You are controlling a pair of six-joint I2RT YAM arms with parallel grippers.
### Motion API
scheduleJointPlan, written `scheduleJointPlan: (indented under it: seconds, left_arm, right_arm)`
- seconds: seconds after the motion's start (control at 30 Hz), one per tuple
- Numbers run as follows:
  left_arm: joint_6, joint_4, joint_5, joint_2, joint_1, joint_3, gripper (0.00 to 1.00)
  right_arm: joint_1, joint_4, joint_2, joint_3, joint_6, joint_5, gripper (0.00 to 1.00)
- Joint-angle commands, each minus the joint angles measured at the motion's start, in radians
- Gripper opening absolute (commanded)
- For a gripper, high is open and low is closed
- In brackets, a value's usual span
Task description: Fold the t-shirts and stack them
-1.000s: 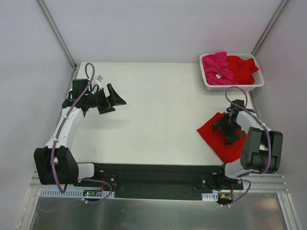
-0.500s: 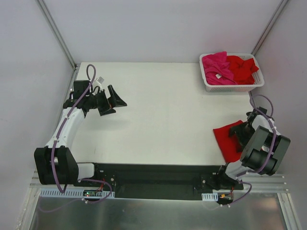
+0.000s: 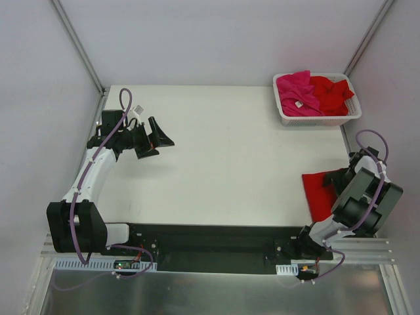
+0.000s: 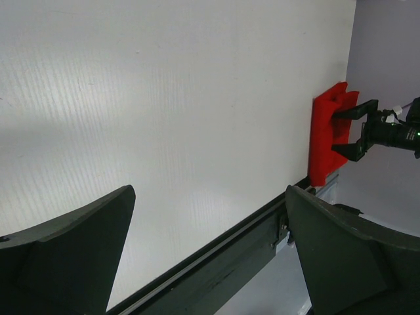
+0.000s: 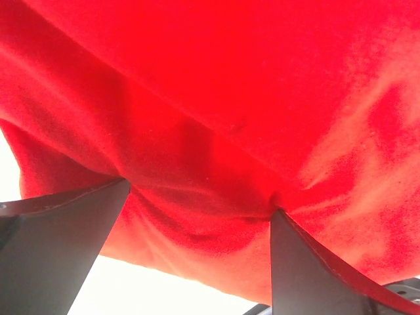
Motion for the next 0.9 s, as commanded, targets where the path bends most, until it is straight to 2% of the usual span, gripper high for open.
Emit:
scheduleJointPlan:
  seconds: [0.0,0.53,0.87]
  left_arm:
    - [0.029,0.006,0.008,-0.008,-0.007,0.001,0.99]
    - [0.035,-0.014,-0.007,0.013,-0.012,0.018,0.99]
    - [0.037,-0.013,-0.018,0.013,-0.015,0.026,0.99]
  right_arm:
    - [-0.005,0.017,0.038,0.065,0.046,-0.017,0.96]
    - [0.038,0.045,0.128,0.140,0.079,-0.020,0.96]
    - [0.105,-0.014,0.056,0.163,0.060,0.058,0.96]
